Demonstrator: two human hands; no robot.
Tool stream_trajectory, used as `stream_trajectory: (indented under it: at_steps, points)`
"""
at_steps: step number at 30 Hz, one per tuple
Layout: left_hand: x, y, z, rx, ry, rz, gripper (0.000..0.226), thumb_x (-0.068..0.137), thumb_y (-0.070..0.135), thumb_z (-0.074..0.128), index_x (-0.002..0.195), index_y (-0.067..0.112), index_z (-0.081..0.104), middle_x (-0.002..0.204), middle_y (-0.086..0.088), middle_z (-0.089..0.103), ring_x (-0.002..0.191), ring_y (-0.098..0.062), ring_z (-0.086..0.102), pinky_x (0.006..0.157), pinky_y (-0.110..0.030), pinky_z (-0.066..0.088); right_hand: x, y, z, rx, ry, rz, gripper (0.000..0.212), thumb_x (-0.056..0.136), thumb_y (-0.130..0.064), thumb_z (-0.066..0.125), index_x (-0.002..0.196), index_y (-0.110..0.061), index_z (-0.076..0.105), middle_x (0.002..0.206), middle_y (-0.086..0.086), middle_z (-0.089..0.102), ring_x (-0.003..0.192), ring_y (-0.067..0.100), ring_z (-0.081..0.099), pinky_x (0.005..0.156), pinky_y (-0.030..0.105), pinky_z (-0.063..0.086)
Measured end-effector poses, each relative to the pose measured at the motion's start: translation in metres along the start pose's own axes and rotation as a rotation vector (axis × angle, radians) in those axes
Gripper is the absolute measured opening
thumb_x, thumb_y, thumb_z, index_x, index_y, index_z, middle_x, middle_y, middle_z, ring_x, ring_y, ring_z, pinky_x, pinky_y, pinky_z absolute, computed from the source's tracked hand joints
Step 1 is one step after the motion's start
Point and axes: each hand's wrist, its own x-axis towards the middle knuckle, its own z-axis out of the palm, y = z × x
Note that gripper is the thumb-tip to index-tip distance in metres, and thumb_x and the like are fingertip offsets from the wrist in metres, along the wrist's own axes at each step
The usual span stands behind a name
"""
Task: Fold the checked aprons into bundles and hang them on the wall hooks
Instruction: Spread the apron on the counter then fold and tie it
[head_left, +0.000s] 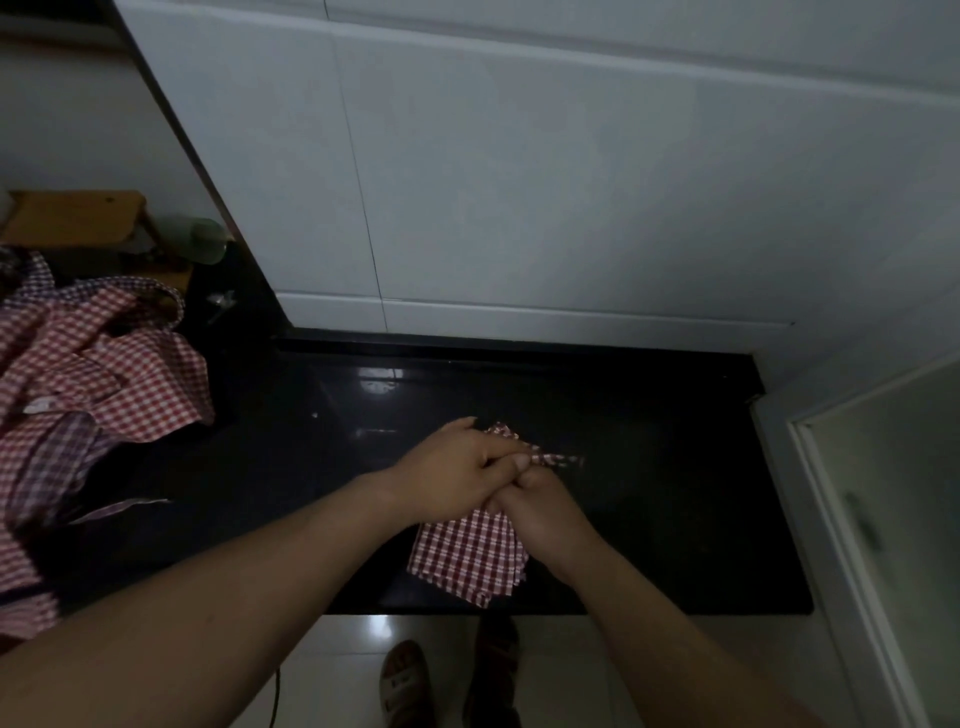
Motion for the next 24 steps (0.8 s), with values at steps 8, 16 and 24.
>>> stream_trajectory:
  at_steps: [8, 16, 24]
  points:
    - [-0.017, -0.022, 0.001, -0.039, -0.114, -0.301, 0.021, 0.102, 0.030, 0.061, 0.084, 0.022, 0.068, 0.076, 0.006, 0.069, 0.072, -0.009, 0.066, 0.072, -0.037, 0.057, 0.013, 0.004, -0.012, -0.041, 0.139, -0.047, 0.020, 0.102, -0.022, 0.058, 0.093, -0.013, 0.073, 0.088, 0.005, 0.076, 0.082, 0.021, 0.072, 0.081, 0.040, 0.057]
    - [-0.007, -0.032, 0.016, 0.275, 0.125, -0.025, 0.013, 0.093, 0.044, 0.060, 0.100, 0.033, 0.056, 0.094, 0.013, 0.053, 0.085, -0.007, 0.053, 0.068, -0.031, 0.048, 0.013, 0.009, -0.020, 0.011, 0.077, -0.148, 0.013, 0.098, -0.011, 0.065, 0.102, -0.014, 0.077, 0.098, 0.001, 0.079, 0.095, 0.016, 0.074, 0.090, 0.035, 0.057]
    - [-0.001, -0.040, 0.010, 0.258, 0.064, 0.076, 0.010, 0.094, 0.034, 0.052, 0.087, 0.037, 0.047, 0.087, 0.015, 0.050, 0.082, -0.005, 0.048, 0.082, -0.037, 0.047, 0.020, 0.017, -0.022, 0.185, 0.042, -0.123, 0.016, 0.096, -0.006, 0.068, 0.109, -0.008, 0.077, 0.108, 0.005, 0.078, 0.106, 0.020, 0.073, 0.098, 0.038, 0.056]
